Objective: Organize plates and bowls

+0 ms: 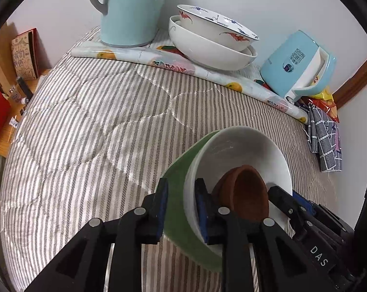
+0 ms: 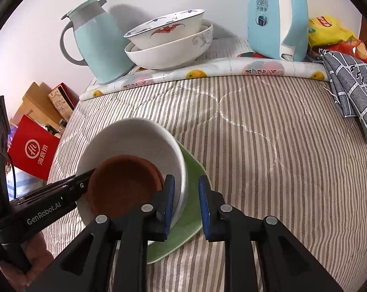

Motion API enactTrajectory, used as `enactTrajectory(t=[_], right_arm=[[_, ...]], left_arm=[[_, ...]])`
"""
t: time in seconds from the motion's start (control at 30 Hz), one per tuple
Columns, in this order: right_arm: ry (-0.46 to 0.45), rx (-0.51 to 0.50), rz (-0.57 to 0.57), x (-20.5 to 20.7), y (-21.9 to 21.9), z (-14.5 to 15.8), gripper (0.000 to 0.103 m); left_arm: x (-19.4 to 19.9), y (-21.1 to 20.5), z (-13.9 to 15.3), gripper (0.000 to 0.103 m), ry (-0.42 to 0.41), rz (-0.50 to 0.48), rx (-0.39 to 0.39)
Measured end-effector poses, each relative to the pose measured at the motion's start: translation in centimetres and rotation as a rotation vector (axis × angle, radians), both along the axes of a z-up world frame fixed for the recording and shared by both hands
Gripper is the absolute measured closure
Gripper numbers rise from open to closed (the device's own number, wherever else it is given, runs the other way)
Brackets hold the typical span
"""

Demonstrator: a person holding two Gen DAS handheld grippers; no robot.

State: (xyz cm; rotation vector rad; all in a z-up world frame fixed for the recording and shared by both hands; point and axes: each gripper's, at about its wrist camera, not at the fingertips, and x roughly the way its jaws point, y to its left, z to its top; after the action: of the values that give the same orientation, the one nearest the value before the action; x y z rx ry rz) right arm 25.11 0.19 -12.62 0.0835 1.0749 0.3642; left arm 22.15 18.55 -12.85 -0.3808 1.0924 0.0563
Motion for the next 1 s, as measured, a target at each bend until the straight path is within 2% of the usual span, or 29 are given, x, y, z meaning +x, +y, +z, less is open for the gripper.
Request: enactTrajectory(t=[0.27, 0.33, 0.47, 0.6, 0.77, 0.9, 1.0], right_arm=[[-0.019, 0.005, 0.020, -2.5, -0.5, 1.2, 0.073], [-0.035, -0.007, 0.020, -3.4, -0.7, 1.7, 0.064], [-0.082, -0.051, 0.017, -5.3, -1.4, 2.9, 0.059], [-0.115, -0.058, -0.007, -7.3, -2.8, 4.3, 0.058], [-0.150, -0.093, -0.045, -9.8, -5.2, 5.6, 0.057], [-0.174, -0.093, -0.081, -11.6, -7.4, 6.6, 0.057], [-0.191, -0.099, -0.101, -13.0, -8.9, 7.3, 0.057]], left_arm=[[-2.5, -0.5, 1.6, 0.080, -0.023, 0.008, 0.010], [-3.2, -0.7, 2.0, 0.080, -0.031, 0.009, 0.015], [-4.9, -1.7, 3.2, 0.079, -0.057, 0.003, 0.048], [-6.8, -3.2, 4.9, 0.062, -0.111, -0.002, 0.091], [-9.2, -5.5, 6.8, 0.055, -0.179, -0.015, 0.140], [-11.2, -7.1, 8.1, 0.044, -0.230, -0.016, 0.164], [-12.5, -8.5, 8.8, 0.041, -0.258, -0.010, 0.184]])
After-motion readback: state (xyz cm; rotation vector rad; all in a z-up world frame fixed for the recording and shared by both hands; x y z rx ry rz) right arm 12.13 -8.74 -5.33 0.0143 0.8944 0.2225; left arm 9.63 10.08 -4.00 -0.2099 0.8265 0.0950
